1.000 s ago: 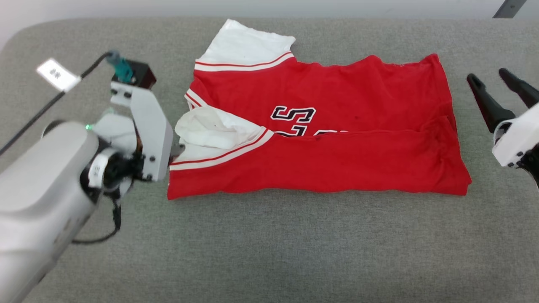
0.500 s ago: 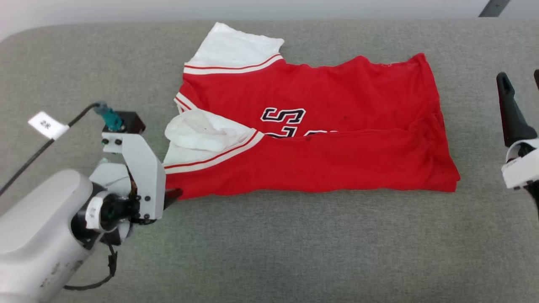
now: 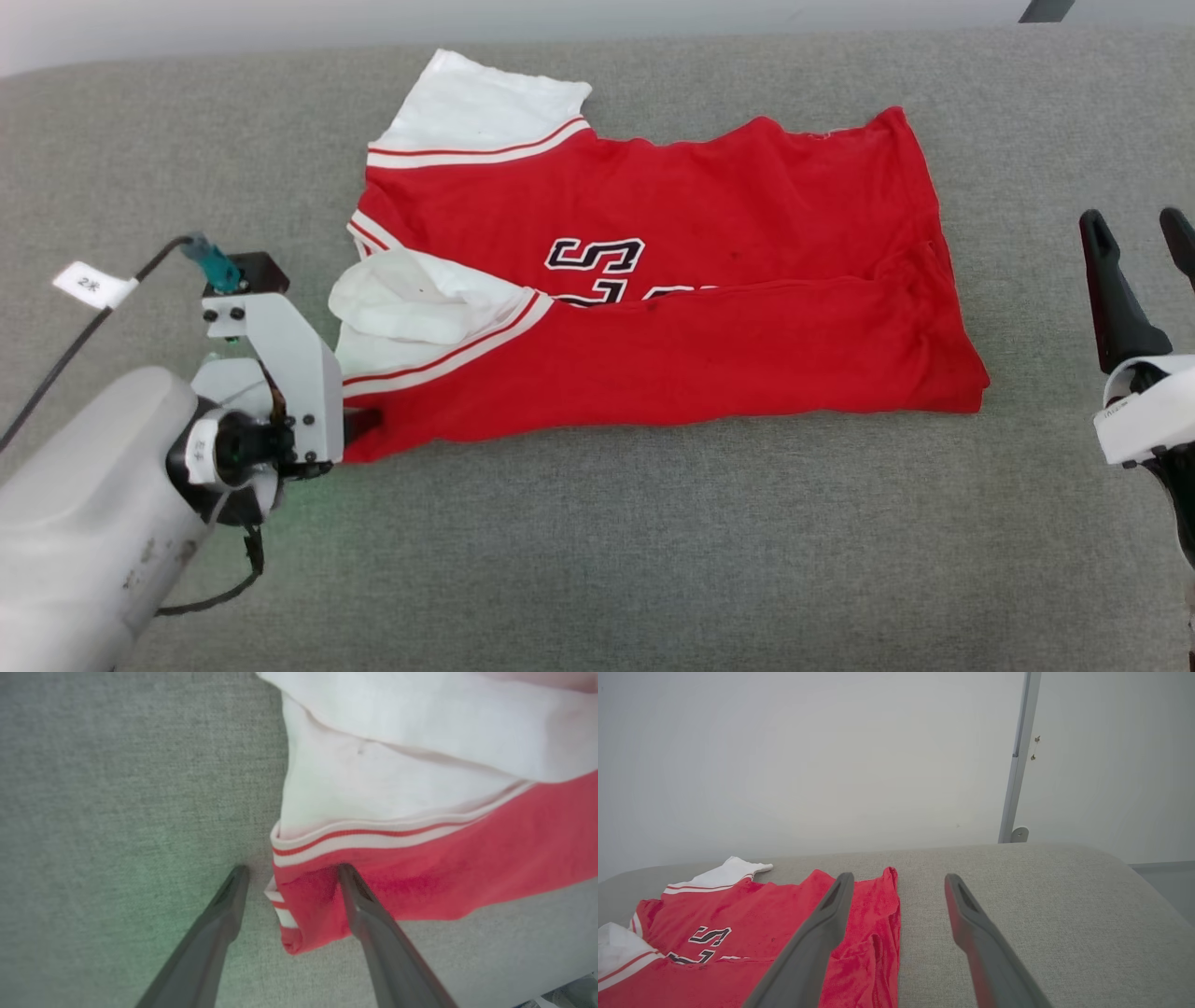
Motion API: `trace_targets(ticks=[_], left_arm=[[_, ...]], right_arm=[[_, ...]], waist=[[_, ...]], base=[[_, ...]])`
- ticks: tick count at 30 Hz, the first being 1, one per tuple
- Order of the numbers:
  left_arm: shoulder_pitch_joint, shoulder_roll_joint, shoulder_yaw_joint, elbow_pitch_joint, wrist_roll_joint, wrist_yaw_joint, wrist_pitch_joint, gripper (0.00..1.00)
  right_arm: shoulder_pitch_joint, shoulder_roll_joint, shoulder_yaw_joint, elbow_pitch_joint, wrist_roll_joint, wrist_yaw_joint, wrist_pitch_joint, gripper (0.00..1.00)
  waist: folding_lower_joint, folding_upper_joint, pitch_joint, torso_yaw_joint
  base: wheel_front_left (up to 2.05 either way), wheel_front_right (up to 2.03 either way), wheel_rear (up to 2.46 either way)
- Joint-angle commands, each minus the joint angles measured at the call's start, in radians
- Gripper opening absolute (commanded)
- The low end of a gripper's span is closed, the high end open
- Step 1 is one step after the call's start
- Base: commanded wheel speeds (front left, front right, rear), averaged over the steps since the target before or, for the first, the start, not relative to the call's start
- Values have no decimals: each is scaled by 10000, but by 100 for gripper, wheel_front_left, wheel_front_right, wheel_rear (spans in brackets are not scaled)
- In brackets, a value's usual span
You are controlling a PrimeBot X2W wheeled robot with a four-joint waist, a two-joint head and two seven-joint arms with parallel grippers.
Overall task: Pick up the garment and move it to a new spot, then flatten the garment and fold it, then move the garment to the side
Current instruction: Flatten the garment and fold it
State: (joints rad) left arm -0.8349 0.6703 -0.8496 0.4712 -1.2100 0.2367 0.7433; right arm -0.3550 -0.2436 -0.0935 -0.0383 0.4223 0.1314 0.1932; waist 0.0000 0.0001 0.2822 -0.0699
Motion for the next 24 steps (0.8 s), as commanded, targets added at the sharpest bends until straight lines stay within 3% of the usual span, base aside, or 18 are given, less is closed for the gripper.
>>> trace_targets(ticks=[1, 2, 3, 4, 14, 24], left_arm=[[123, -108, -97, 253, -63, -74, 35, 100], [153, -199, -87, 489, -159, -78, 89, 100], [179, -280, -112, 672, -187, -181, 128, 56], [196, -375, -101, 833, -250, -241, 162, 0], [-34, -880, -121, 1581, -423, -762, 213, 0], [-284, -1338, -226, 1717, -326, -980, 101, 0]], right_arm=[[118, 49, -75, -75, 56, -18, 48, 100], [197, 99, -102, -98, 115, -17, 148, 100], [307, 114, -130, -98, 140, -17, 290, 100], [396, 108, -167, -145, 158, -18, 389, 100], [1014, 188, 45, -6, 549, -18, 2390, 100], [-12, -64, 430, 1563, 522, -17, 4308, 100]], waist=[[0, -1, 14, -22], [0, -1, 19, -32], [0, -1, 23, -40], [0, -1, 31, -41], [0, -1, 234, 111], [0, -1, 593, 500]], base=[[0, 0, 0], [0, 0, 0], [0, 0, 0], [0, 0, 0], [0, 0, 0], [0, 0, 0]])
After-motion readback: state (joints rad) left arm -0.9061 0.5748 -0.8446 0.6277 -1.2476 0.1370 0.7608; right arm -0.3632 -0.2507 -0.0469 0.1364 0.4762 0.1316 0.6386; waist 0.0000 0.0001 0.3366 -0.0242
